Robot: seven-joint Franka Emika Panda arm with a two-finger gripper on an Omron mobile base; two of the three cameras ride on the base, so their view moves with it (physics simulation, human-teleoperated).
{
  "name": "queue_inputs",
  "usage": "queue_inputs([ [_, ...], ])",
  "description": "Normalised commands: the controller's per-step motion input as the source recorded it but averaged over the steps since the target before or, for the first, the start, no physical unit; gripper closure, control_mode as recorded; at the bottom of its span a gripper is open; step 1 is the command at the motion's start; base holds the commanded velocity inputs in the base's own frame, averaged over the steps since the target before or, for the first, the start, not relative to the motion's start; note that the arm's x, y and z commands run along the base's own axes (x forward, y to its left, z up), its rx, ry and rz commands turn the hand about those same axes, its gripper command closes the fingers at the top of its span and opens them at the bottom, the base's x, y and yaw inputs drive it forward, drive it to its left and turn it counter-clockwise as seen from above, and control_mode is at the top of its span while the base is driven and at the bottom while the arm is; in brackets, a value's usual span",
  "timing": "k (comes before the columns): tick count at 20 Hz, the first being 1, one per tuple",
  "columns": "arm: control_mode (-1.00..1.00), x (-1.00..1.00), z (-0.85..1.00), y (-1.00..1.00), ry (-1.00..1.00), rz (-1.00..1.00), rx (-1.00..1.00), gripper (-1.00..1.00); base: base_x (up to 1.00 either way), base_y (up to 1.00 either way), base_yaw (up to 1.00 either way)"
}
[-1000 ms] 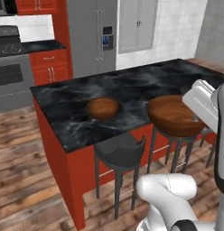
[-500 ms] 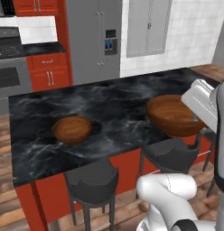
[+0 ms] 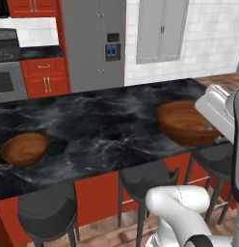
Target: Pick up the bowls from the cabinet and place each bowl in front of a stool on the dining counter.
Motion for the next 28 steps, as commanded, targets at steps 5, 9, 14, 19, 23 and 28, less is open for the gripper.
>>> queue_inputs([
  [5,1.0,0.0,0.0,0.0,0.0,0.0,0.0,1.0,0.8,-0.2,0.09],
  [9,1.0,0.0,0.0,0.0,0.0,0.0,0.0,1.0,0.85,0.0,0.12],
  [14,1.0,0.0,0.0,0.0,0.0,0.0,0.0,1.0,0.66,-0.01,0.19],
  [19,-1.0,0.88,-0.37,-0.02,0.02,0.16,0.05,1.0,0.0,0.0,0.0],
  [23,-1.0,1.0,-0.53,-0.02,0.04,0.1,0.04,1.0,0.0,0.0,0.0],
  [28,-1.0,1.0,-0.74,0.0,0.07,0.08,0.02,1.0,0.0,0.0,0.0],
])
